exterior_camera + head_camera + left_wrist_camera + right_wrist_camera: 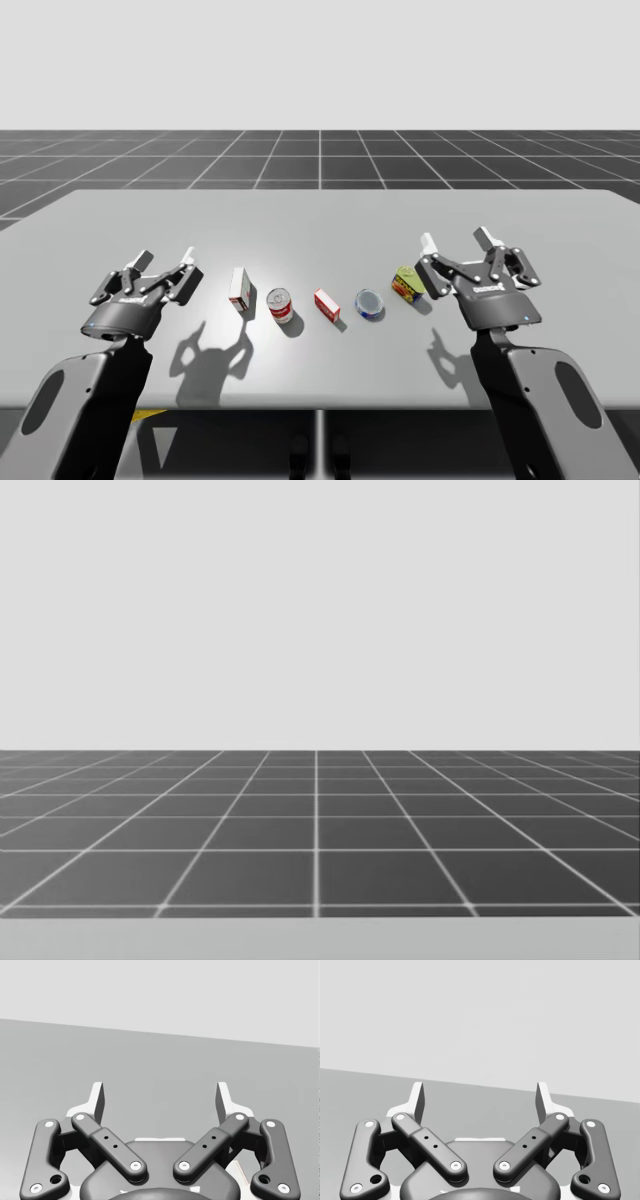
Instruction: Lift the gelatin box off the table.
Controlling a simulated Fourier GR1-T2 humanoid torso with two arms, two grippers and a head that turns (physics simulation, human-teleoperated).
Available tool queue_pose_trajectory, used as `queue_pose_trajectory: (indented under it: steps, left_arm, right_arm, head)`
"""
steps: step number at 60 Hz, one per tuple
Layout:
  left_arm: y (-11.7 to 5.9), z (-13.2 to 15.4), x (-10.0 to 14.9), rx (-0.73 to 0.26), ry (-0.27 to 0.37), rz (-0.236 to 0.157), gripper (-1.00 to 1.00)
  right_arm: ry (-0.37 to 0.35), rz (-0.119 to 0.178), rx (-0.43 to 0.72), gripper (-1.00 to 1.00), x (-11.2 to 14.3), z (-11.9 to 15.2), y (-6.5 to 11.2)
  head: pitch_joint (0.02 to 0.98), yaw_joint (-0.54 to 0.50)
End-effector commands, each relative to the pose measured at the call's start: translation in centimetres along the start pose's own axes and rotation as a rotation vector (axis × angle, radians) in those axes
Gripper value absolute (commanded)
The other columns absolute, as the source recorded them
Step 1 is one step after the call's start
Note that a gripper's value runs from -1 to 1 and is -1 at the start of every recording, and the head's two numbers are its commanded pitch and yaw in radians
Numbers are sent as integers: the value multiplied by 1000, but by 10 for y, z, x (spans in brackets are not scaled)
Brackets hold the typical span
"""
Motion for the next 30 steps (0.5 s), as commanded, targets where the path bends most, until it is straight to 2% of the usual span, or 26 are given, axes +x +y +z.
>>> queue_pose_trajectory:
  steps: [1,4,5,6,12,30]
  left_arm:
    - [-1,1,1,-5,-2,6,-1000]
    - [-1,1,2,-5,-2,6,-1000]
    - [-2,1,2,-6,-2,5,-1000]
    - [-2,1,2,-7,-1,5,-1000]
    - [-2,2,2,-11,1,3,-1000]
    - [-2,2,2,-9,7,-2,-1000]
  right_arm:
    - [-13,-25,-21,-1000,0,2,0]
    - [-14,-19,-2,-1000,0,2,-1]
    - [-15,-34,2,-1000,0,1,-2]
    - [-15,-36,-2,-1000,0,0,-2]
    - [-11,-32,-7,-1000,0,-1,-2]
    - [-6,-22,-11,-1000,0,-1,-3]
  head:
    - [78,-8]
    - [79,-8]
    - [82,-8]
    - [84,-8]
    - [108,-9]
    - [387,-7]
